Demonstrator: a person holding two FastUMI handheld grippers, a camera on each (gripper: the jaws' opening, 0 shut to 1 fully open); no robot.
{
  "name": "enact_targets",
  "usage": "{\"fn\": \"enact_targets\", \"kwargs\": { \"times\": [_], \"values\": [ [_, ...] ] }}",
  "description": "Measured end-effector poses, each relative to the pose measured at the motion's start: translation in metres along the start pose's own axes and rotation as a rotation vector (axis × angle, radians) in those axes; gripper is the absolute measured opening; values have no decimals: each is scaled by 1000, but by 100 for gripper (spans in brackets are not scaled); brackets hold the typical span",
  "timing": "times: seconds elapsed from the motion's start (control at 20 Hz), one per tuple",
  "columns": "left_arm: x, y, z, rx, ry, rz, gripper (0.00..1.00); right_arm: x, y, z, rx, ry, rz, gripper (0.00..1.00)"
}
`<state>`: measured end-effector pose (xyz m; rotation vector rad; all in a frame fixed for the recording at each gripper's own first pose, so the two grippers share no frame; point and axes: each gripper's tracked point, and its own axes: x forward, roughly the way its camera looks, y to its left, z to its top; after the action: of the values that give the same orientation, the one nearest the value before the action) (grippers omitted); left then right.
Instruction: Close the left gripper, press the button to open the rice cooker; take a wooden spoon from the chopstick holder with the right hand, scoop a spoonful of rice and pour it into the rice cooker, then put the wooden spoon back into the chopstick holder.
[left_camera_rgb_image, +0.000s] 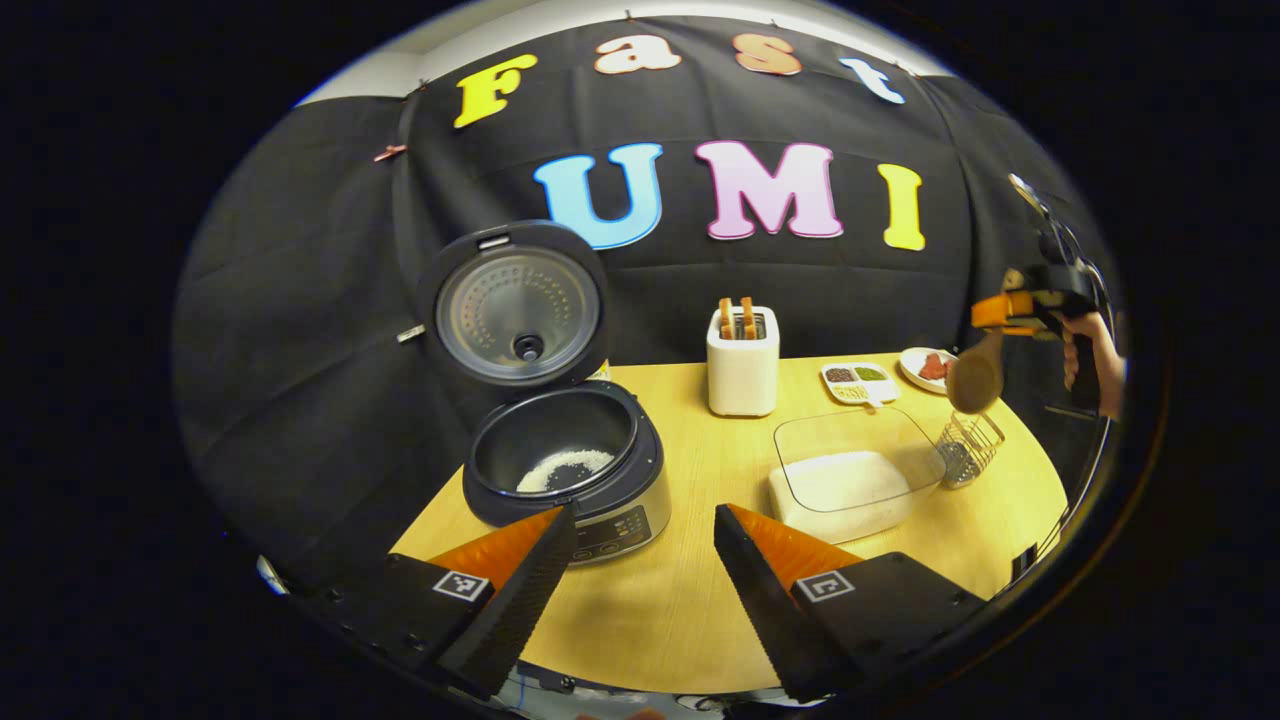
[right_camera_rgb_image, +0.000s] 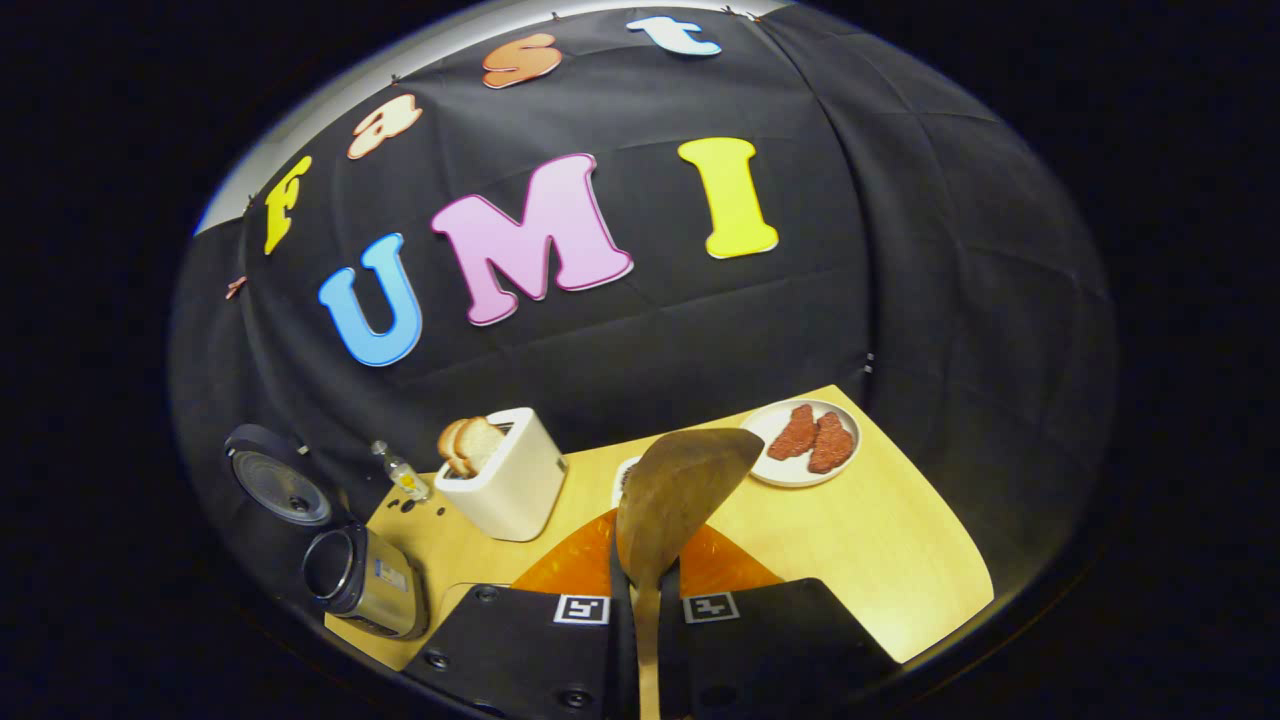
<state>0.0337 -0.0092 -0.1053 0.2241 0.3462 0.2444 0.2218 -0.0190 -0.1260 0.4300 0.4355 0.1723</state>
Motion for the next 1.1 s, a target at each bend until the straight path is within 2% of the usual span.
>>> {"fn": "enact_targets", "kwargs": {
  "times": [0.15, 0.35, 0.5, 0.65, 0.75, 0.95, 1.1],
  "values": [
    [2, -8, -8, -64, 8, -85, 97, 1, 42, -17, -37, 19, 48, 12],
    [8, -1, -18, -127, 17, -129, 97, 14, 78, -53, -123, 42, 63, 12],
    [9, 10, -31, -189, 33, -153, 98, 29, 87, -80, -213, 35, 45, 12],
    [14, 23, -44, -258, 58, -160, 97, 45, 86, -95, -357, -33, -5, 12],
    [18, 33, -54, -288, 76, -152, 96, 55, 83, -110, -408, -52, -47, 12],
    [18, 47, -75, -321, 109, -140, 96, 66, 103, -157, -410, 2, -47, 12],
    [14, 53, -80, -355, 118, -138, 96, 57, 140, -185, -343, 68, 16, 12]
  ]
}}
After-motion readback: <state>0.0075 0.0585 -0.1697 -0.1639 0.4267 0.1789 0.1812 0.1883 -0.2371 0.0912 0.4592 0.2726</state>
